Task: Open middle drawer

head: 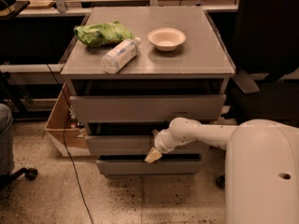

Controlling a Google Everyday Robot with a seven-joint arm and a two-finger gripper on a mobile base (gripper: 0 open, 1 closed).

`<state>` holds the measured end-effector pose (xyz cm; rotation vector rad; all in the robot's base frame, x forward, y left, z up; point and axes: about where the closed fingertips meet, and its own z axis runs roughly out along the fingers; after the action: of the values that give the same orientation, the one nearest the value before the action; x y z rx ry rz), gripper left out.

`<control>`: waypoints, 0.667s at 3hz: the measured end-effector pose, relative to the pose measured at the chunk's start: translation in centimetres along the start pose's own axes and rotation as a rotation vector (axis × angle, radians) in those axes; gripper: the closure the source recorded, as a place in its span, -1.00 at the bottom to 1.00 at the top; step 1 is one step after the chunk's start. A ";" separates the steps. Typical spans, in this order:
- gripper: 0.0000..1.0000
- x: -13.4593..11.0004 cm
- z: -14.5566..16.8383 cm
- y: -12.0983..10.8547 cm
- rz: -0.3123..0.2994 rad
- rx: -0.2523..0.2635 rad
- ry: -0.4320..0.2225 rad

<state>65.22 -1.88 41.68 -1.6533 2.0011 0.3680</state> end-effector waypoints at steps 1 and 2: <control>-0.04 -0.3 -0.6 0.2 -0.002 -0.004 0.000; -0.40 -0.8 -1.3 0.1 -0.002 -0.004 0.000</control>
Offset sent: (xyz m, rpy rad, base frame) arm -0.1021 0.0031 0.0120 0.0216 0.0664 0.1469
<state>64.96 -1.91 43.18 -1.6579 1.9997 0.3716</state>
